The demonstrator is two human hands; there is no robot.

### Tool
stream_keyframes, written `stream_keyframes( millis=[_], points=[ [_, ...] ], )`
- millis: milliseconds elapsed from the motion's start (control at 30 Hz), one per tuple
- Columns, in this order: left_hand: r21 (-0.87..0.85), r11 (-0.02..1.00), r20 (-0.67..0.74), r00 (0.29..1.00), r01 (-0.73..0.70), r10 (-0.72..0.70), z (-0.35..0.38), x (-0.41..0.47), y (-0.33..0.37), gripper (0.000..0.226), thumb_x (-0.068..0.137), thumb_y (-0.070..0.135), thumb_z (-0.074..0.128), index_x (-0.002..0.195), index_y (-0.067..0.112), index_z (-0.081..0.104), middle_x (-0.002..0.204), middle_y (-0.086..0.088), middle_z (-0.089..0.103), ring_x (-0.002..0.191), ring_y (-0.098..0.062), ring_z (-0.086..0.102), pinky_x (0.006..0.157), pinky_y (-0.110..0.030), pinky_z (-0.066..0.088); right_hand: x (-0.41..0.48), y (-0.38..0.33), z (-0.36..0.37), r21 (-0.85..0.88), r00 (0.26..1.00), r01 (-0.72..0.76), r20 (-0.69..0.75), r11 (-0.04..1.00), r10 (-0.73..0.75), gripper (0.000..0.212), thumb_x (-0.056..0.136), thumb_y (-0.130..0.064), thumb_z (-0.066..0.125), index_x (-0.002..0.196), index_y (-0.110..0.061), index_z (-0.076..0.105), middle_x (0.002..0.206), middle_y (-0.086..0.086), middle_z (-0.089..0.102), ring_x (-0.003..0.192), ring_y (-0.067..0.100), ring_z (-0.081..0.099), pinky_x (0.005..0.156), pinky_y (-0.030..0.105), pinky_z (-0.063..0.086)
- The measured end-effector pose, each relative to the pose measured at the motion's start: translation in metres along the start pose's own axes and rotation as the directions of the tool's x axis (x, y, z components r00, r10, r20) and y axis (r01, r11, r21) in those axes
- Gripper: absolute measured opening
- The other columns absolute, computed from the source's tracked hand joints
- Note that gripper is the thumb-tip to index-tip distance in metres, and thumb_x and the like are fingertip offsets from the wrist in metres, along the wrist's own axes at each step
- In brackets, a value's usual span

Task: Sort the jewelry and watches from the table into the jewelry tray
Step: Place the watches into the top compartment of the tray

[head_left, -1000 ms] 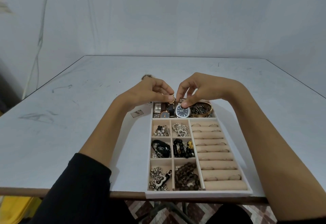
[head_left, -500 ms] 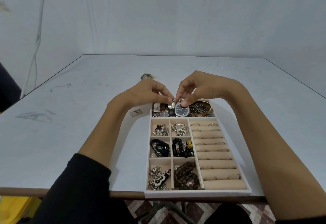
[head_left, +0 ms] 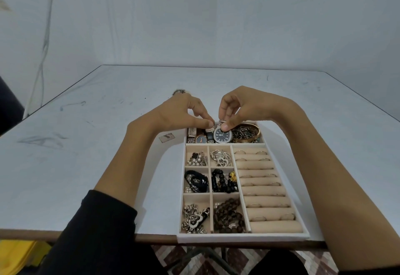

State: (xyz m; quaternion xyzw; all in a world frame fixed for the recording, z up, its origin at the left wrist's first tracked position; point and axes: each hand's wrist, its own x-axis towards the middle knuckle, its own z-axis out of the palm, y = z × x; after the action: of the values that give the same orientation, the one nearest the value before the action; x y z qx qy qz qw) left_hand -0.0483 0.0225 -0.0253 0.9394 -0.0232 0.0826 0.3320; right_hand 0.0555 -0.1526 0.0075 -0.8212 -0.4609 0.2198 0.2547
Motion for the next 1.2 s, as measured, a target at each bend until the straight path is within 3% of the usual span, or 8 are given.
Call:
stream_keyframes(
  millis=[100, 267, 567, 733, 867, 1000, 1100, 1200],
  points=[
    [0.009, 1.000, 0.003, 1.000, -0.003, 0.003, -0.002, -0.002, 0.001, 0.020, 0.075, 0.046, 0.074, 0.090, 0.034, 0.077, 0.095, 0.012, 0.069, 0.091, -0.003, 0.056, 0.077, -0.023, 0.039, -0.001, 0.001, -0.001, -0.007, 1.000, 0.018, -0.004, 1.000, -0.018, 0.025, 0.070, -0.014, 0.083, 0.091, -0.008, 0.070, 0.090, 0.016, 0.071, 0.075, 0.018, 0.064, 0.074, 0.027, 0.052],
    [-0.017, 1.000, 0.072, 0.997, 0.018, -0.016, -0.004, -0.005, 0.001, 0.027, 0.068, 0.056, 0.074, 0.089, 0.039, 0.076, 0.100, 0.016, 0.067, 0.095, 0.002, 0.055, 0.076, -0.022, 0.035, -0.003, 0.004, -0.005, -0.038, 0.999, 0.036, -0.035, 0.999, -0.037, 0.020, 0.072, -0.017, 0.082, 0.090, -0.016, 0.075, 0.087, 0.009, 0.074, 0.087, 0.028, 0.068, 0.085, 0.041, 0.054],
    [-0.078, 0.996, 0.101, 0.994, 0.052, -0.044, -0.004, -0.004, 0.001, 0.031, 0.062, 0.054, 0.077, 0.087, 0.036, 0.077, 0.102, 0.015, 0.066, 0.100, 0.003, 0.056, 0.080, -0.020, 0.034, 0.002, 0.004, 0.000, -0.023, 0.995, 0.047, -0.088, 0.999, -0.049, 0.018, 0.070, -0.012, 0.082, 0.084, -0.022, 0.077, 0.083, 0.008, 0.074, 0.083, 0.022, 0.066, 0.089, 0.044, 0.050],
    [-0.077, 0.996, 0.131, 0.991, 0.047, -0.037, -0.006, -0.003, -0.004, 0.033, 0.062, 0.058, 0.077, 0.089, 0.039, 0.076, 0.104, 0.015, 0.066, 0.106, 0.000, 0.056, 0.094, -0.027, 0.039, 0.007, 0.006, 0.002, 0.019, 0.996, 0.019, -0.083, 1.000, -0.017, 0.017, 0.071, -0.006, 0.081, 0.083, -0.017, 0.077, 0.081, 0.011, 0.074, 0.077, 0.015, 0.067, 0.091, 0.039, 0.051],
    [-0.050, 0.997, 0.127, 0.991, 0.055, -0.049, -0.004, -0.002, -0.005, 0.037, 0.059, 0.061, 0.074, 0.090, 0.040, 0.075, 0.106, 0.016, 0.064, 0.106, 0.003, 0.054, 0.085, -0.023, 0.037, 0.008, 0.007, 0.002, 0.057, 0.996, -0.009, -0.084, 0.998, 0.013, 0.016, 0.071, -0.004, 0.080, 0.082, -0.015, 0.075, 0.078, 0.007, 0.074, 0.071, 0.008, 0.065, 0.081, 0.031, 0.049],
    [-0.042, 0.998, 0.121, 0.992, 0.047, -0.042, -0.004, -0.002, -0.005, 0.039, 0.060, 0.061, 0.072, 0.091, 0.039, 0.075, 0.107, 0.016, 0.064, 0.104, 0.006, 0.054, 0.082, -0.020, 0.037, 0.008, 0.007, 0.003, 0.061, 0.996, 0.000, -0.090, 0.998, 0.005, 0.014, 0.072, -0.007, 0.080, 0.082, -0.016, 0.076, 0.066, -0.005, 0.069, 0.063, 0.003, 0.057, 0.057, 0.019, 0.040],
    [-0.044, 0.998, 0.114, 0.993, 0.042, -0.037, -0.004, -0.003, -0.004, 0.039, 0.061, 0.060, 0.072, 0.092, 0.038, 0.075, 0.107, 0.015, 0.064, 0.102, 0.007, 0.054, 0.081, -0.019, 0.037, 0.008, 0.009, 0.002, 0.048, 0.994, -0.005, -0.109, 0.999, 0.010, 0.013, 0.072, -0.011, 0.081, 0.081, -0.020, 0.076, 0.053, -0.015, 0.062, 0.058, 0.002, 0.050, 0.055, 0.018, 0.039],
    [-0.037, 0.999, 0.103, 0.994, 0.037, -0.033, -0.003, -0.004, -0.005, 0.040, 0.061, 0.060, 0.071, 0.093, 0.037, 0.075, 0.106, 0.015, 0.065, 0.101, 0.007, 0.055, 0.081, -0.019, 0.037, 0.010, 0.011, 0.003, 0.078, 0.994, -0.015, -0.102, 0.997, 0.023, 0.013, 0.072, -0.011, 0.081, 0.080, -0.021, 0.077, 0.055, -0.014, 0.064, 0.056, 0.000, 0.051, 0.055, 0.020, 0.039]
  ],
)
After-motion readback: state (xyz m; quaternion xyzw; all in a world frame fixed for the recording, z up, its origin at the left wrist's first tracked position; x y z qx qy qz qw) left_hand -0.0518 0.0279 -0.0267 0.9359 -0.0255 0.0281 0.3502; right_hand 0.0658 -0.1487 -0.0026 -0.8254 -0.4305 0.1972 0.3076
